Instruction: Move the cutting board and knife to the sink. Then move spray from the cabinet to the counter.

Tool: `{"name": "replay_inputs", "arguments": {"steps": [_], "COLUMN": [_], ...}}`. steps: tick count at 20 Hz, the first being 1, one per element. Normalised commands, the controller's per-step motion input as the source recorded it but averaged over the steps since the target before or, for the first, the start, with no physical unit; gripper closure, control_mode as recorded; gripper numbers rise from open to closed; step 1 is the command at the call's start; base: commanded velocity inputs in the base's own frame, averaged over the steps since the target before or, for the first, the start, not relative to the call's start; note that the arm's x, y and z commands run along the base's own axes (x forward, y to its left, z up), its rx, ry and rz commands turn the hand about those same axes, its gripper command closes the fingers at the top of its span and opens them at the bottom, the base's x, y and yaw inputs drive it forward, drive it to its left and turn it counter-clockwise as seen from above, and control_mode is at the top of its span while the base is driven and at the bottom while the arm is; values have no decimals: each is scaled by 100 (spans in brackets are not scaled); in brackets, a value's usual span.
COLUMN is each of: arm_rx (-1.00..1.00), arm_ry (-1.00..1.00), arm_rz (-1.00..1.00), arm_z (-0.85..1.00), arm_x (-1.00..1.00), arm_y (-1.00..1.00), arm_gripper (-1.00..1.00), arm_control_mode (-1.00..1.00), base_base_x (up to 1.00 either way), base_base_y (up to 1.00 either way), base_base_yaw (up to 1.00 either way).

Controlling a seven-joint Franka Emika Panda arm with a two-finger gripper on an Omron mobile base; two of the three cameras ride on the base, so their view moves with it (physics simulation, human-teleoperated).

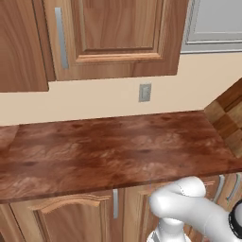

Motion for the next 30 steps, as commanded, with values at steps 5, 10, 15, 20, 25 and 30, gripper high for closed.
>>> {"name": "replay_inputs", "arguments": {"steps": [5, 10, 15, 20, 25, 30], "arm_rx": [0, 0, 0, 0, 0, 0], "arm_ry": [0, 0, 0, 0, 0, 0], "arm_rz": [0, 0, 0, 0, 0, 0], "arm_z": [0, 0, 0, 0, 0, 0], "arm_x": [0, 0, 0, 0, 0, 0], "arm_y": [0, 0, 0, 0, 0, 0], "arm_gripper": [100, 100, 100, 100, 100, 100], "arm_control_mode": [100, 100, 100, 100, 100, 100], "base_base_x": [-94, -95, -89, -66, -62, -54], "base_base_y": [0, 0, 0, 0, 0, -2], "base_base_yaw": [0, 0, 13, 32, 40, 44]}}
